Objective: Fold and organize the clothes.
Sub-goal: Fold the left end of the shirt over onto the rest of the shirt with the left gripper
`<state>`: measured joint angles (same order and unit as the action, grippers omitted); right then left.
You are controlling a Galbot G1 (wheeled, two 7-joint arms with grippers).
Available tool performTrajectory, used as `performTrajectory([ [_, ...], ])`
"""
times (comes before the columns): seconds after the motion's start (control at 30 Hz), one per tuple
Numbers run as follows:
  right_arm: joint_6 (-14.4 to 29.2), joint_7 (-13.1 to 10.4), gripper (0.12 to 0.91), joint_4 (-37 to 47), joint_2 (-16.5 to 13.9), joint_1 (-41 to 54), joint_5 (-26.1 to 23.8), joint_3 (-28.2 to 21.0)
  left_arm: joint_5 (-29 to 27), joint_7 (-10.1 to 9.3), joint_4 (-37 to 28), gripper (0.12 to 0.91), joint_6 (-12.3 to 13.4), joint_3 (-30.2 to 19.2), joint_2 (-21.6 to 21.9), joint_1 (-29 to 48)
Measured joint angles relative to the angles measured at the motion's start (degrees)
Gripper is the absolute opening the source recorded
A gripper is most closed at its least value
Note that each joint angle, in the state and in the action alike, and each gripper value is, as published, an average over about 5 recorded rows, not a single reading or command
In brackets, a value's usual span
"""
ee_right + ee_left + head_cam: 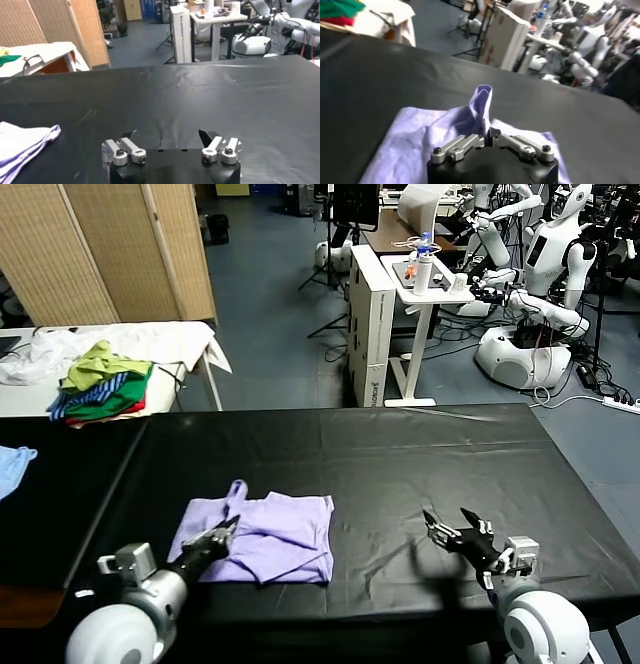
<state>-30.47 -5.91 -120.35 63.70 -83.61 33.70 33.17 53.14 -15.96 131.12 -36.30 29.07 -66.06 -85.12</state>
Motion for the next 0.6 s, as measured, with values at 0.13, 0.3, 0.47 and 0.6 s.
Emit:
performTrajectory([
  [0.13, 0.0, 0.0, 0.907, -0.1, 0.4, -0.4, -0.5, -0.2, 1.7, 0.26, -0.1, 0.187, 0.1, -2.7, -1.0, 1.7],
  [0.3, 0.0, 0.0, 0.907, -0.3, 0.6, -0.7, -0.6, -0.1, 1.7, 1.03, -0.8, 0.187, 0.2, -5.2, -1.9, 3.6],
  [0.47, 0.0, 0.1, 0.907, -0.5, 0.7, -0.9, -0.8, 0.0, 2.2, 1.46, -1.9, 0.187, 0.2, -6.9, -3.0, 5.0],
  [0.6, 0.0, 0.1, 0.907, -0.7, 0.7, -1.0, -0.8, 0.1, 1.3, 1.69, -2.6, 0.187, 0.2, -7.9, -3.6, 5.5],
])
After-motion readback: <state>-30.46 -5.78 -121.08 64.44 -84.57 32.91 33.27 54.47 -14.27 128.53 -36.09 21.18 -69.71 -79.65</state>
